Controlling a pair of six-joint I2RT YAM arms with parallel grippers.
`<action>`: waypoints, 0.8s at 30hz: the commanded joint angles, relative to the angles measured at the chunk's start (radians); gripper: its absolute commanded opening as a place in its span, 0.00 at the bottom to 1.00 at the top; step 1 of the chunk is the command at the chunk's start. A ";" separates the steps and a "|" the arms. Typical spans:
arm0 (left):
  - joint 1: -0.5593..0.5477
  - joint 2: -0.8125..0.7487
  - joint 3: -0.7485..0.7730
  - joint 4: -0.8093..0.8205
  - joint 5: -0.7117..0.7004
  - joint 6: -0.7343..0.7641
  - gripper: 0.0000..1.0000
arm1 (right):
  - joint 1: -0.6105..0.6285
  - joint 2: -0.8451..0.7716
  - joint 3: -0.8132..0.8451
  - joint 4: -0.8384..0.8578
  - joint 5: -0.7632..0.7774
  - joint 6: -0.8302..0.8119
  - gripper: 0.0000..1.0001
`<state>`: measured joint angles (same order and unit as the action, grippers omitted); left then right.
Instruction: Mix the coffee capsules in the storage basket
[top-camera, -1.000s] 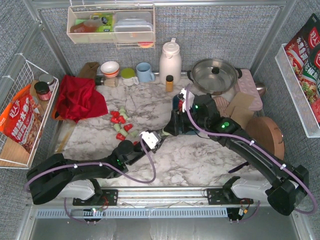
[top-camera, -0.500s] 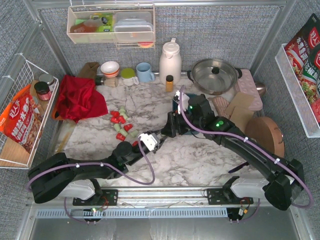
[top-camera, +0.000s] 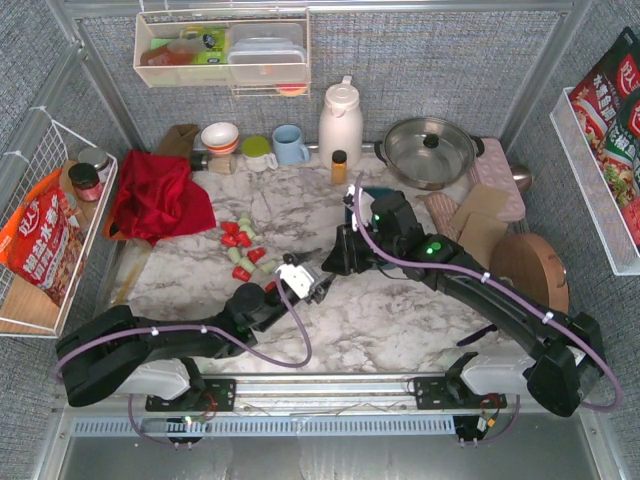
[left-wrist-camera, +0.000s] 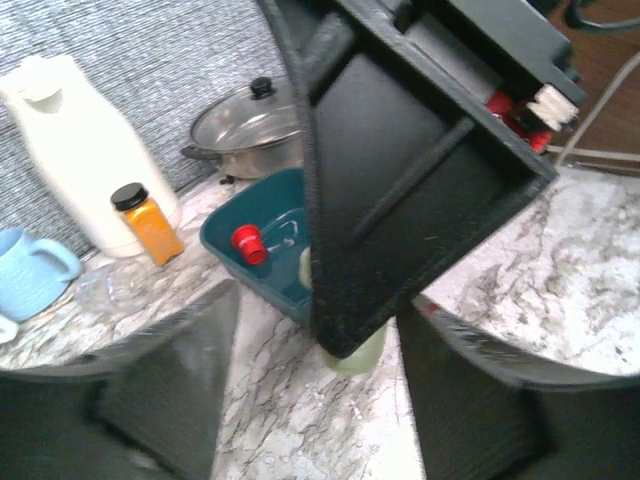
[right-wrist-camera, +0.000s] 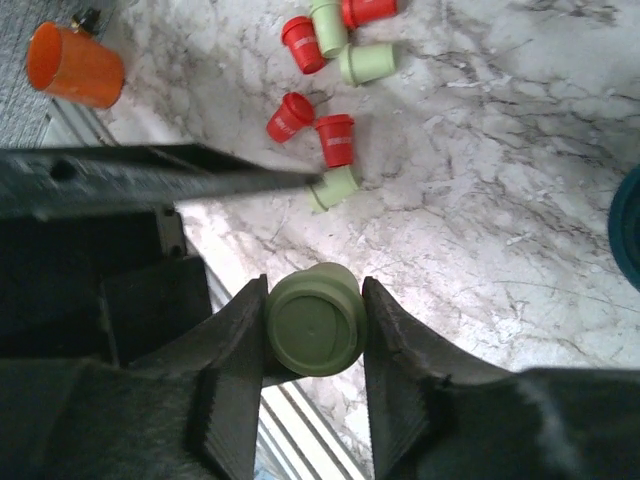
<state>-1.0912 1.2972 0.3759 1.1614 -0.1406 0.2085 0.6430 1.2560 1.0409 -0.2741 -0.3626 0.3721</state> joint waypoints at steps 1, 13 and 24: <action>0.000 -0.026 -0.014 0.039 -0.096 -0.032 0.81 | -0.004 -0.011 -0.008 0.028 0.084 0.030 0.28; 0.001 -0.299 -0.039 -0.610 -0.606 -0.508 0.99 | -0.100 0.140 -0.013 0.167 0.684 -0.163 0.32; 0.009 -0.232 0.035 -1.123 -0.607 -0.965 0.99 | -0.153 0.332 0.098 0.017 0.665 -0.179 0.69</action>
<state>-1.0889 1.0168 0.3908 0.2108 -0.7567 -0.5827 0.4904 1.6138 1.1404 -0.2127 0.3054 0.2024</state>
